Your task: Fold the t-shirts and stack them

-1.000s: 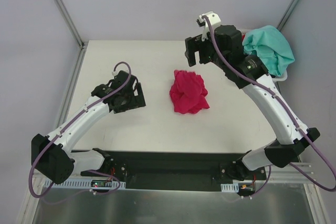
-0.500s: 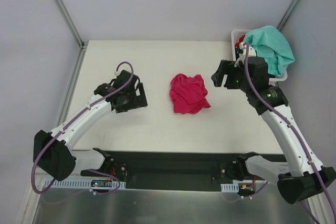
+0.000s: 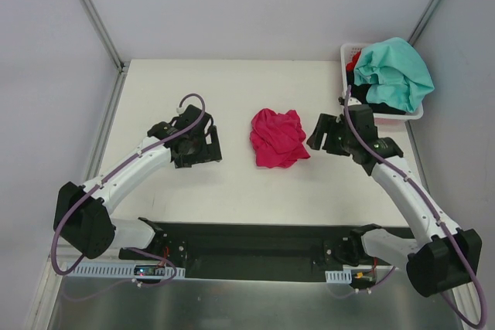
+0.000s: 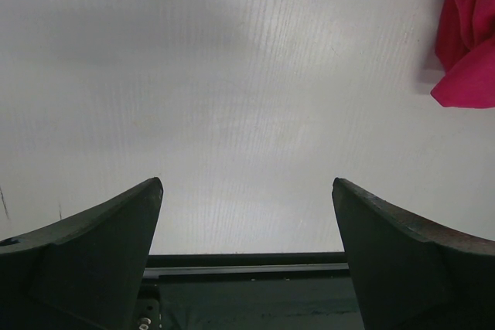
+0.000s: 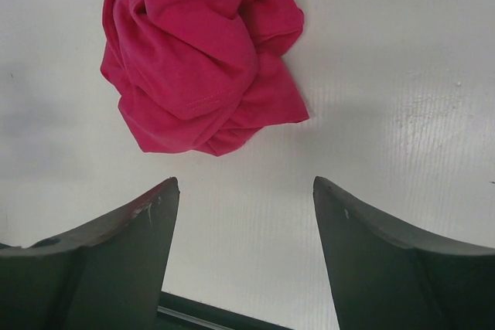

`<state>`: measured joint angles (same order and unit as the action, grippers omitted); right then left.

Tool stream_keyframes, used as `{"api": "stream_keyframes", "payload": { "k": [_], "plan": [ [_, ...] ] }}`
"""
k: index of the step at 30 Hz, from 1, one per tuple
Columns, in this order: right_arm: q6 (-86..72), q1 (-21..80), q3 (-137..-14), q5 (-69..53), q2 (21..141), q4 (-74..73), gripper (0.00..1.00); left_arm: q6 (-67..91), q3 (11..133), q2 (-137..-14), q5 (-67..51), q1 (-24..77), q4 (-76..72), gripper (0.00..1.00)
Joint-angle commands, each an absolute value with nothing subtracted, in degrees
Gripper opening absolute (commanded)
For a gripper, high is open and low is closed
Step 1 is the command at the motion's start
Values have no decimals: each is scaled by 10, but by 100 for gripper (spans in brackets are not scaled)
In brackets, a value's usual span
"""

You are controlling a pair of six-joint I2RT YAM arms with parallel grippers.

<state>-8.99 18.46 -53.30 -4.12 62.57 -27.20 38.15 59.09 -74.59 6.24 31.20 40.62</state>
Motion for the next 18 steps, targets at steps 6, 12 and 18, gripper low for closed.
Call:
{"api": "stream_keyframes", "payload": {
  "k": [6, 12, 18],
  "plan": [
    [-115, 171, -482, -72, 652, -210, 73, 384, 598, -740, 62, 318, 403, 92],
    [-120, 151, -485, -102, 721, -169, 72, 384, 599, -743, 62, 318, 403, 92],
    [-114, 137, -501, -114, 784, -148, 70, 381, 598, -737, 68, 318, 403, 93]
  ]
}}
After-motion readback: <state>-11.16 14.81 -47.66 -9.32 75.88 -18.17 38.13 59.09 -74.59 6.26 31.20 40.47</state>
